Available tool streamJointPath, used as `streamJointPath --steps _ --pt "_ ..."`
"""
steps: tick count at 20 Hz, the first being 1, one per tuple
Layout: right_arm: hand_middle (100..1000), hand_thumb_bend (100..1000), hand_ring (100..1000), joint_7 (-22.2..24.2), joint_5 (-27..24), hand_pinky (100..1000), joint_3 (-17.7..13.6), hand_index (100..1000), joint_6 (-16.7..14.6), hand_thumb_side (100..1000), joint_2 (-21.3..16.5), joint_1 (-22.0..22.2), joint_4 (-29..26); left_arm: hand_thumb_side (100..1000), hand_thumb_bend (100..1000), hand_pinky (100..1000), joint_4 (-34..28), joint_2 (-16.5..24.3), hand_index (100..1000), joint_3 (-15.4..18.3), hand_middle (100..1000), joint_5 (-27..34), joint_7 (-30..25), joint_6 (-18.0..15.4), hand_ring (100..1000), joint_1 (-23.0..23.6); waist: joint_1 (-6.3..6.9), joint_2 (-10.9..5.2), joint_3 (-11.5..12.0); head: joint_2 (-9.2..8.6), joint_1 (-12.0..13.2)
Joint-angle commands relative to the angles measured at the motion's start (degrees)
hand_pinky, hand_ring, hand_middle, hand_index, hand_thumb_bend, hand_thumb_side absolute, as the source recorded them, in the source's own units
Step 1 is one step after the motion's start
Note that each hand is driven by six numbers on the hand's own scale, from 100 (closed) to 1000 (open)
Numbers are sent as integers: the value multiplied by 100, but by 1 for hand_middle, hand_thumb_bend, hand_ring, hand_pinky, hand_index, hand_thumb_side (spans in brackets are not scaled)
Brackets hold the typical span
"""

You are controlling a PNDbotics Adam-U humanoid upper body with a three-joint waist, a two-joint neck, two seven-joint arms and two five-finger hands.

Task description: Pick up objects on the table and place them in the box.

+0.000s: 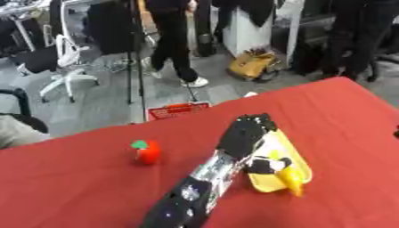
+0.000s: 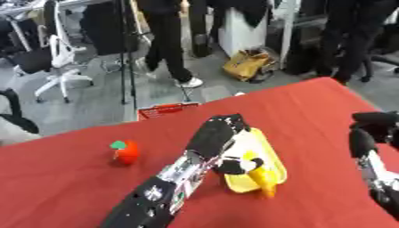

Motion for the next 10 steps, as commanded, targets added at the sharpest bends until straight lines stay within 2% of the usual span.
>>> streamJointPath --steps 1,6,10 --pt "599 320 622 3 -15 614 -23 748 1 668 -34 -43 -136 572 717 774 95 73 782 119 781 -121 -203 310 742 -47 5 -73 20 -45 -10" --pt "599 321 622 -14 8 614 -43 748 6 668 -43 -18 -136 585 708 779 266 135 797 273 805 -82 -433 807 755 6 -13 -60 58 -52 -27" --pt "598 322 622 -28 29 614 -65 748 17 669 -56 16 -136 578 713 769 -39 412 791 423 807 214 -2 1097 756 24 -32 -54 137 -63 -76"
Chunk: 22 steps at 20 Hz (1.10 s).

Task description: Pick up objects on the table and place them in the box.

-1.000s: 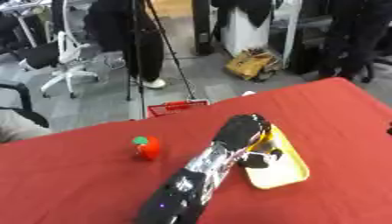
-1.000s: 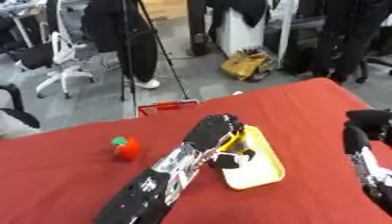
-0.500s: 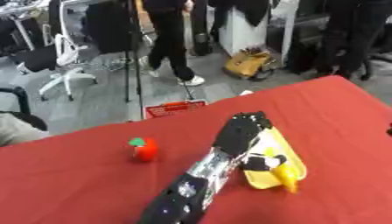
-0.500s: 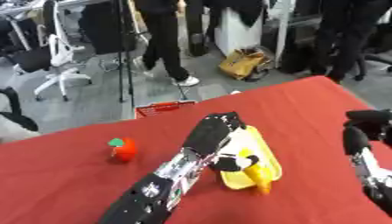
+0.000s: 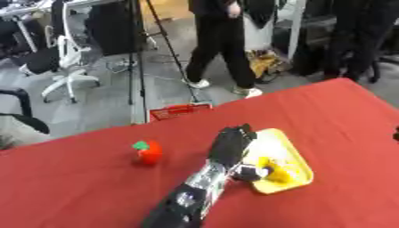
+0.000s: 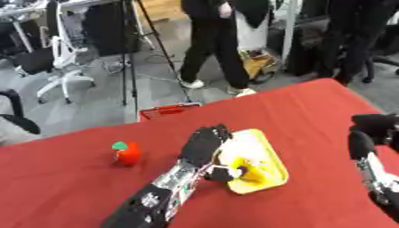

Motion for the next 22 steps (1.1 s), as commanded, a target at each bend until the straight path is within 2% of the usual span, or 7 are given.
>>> streamJointPath --steps 1,3,6,9,14,18,22 --pt "598 323 622 -17 31 614 -62 748 11 669 -60 -23 -136 583 711 750 -409 339 790 172 806 315 421 241 749 -69 -38 -60 45 -63 -40" --pt "597 323 621 -25 47 614 -81 748 19 669 -67 0 -136 585 718 724 -801 497 782 225 801 755 812 237 736 -18 -52 -62 101 -71 -70" --pt "598 324 622 -57 77 614 -121 748 39 670 -79 27 -136 589 720 709 -2026 906 778 259 796 1636 1463 25 729 179 -87 -61 223 -67 -145" --pt "598 325 622 -76 93 614 -139 748 47 671 -87 42 -136 611 724 704 -2858 1213 778 288 797 2328 1634 -83 731 358 -110 -63 305 -60 -183" --pt "597 327 622 -154 158 614 -233 749 99 670 -163 165 -136 712 678 674 -4705 2042 771 863 784 4155 2105 -251 710 1356 -170 -81 708 13 -269" --pt "597 328 622 -223 213 614 -307 749 133 669 -212 234 -136 787 692 655 -5325 2421 768 1253 783 5318 2338 -463 698 2445 -171 -74 998 137 -333" --pt "597 330 621 -261 250 613 -338 748 161 666 -226 304 -136 808 711 651 -5450 2411 776 1491 791 5766 1958 -449 705 3328 -141 -77 1188 302 -403"
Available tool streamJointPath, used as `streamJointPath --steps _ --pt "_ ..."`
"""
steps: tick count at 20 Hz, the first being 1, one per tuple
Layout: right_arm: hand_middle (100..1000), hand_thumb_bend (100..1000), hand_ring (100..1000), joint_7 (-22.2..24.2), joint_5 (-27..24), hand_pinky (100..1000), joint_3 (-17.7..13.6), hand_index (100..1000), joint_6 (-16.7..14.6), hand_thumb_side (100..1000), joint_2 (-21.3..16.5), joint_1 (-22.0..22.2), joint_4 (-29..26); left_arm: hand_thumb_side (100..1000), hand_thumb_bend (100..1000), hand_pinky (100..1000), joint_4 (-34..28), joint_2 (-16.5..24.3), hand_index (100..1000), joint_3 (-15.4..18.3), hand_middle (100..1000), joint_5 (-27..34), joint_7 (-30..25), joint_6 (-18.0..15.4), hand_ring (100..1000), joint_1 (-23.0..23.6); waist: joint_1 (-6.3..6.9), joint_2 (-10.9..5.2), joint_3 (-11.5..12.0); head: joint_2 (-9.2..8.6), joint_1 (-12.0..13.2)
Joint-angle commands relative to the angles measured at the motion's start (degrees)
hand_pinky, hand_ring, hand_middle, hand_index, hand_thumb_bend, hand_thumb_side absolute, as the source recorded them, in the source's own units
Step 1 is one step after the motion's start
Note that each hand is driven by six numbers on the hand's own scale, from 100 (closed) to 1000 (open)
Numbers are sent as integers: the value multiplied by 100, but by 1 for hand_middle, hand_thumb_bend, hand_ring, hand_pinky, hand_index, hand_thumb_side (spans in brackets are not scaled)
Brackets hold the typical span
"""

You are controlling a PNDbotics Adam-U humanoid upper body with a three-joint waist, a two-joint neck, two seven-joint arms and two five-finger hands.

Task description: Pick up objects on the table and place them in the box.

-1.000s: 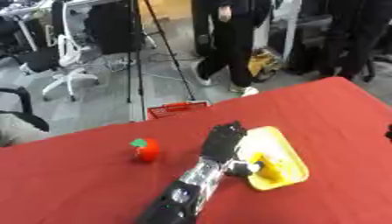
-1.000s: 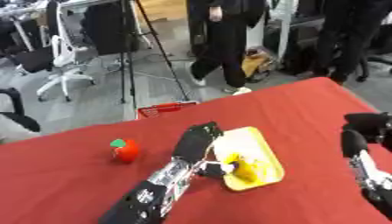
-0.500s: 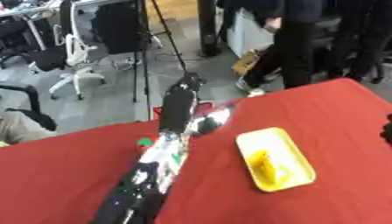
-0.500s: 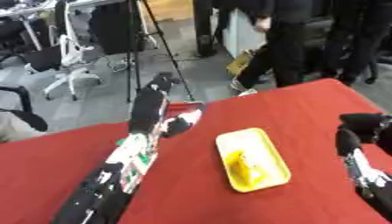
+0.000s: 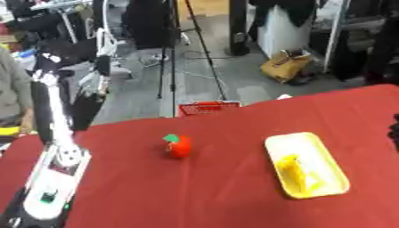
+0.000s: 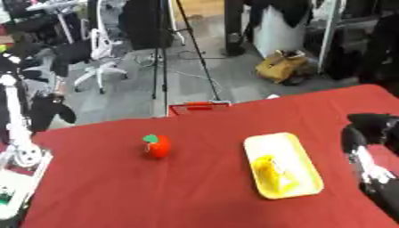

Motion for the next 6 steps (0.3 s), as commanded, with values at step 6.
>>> streamJointPath --steps 6 --pt "597 331 621 -54 72 613 -62 749 30 663 -114 36 -136 810 712 641 -372 -280 773 546 790 455 -348 -53 702 780 -67 -88 158 255 -153"
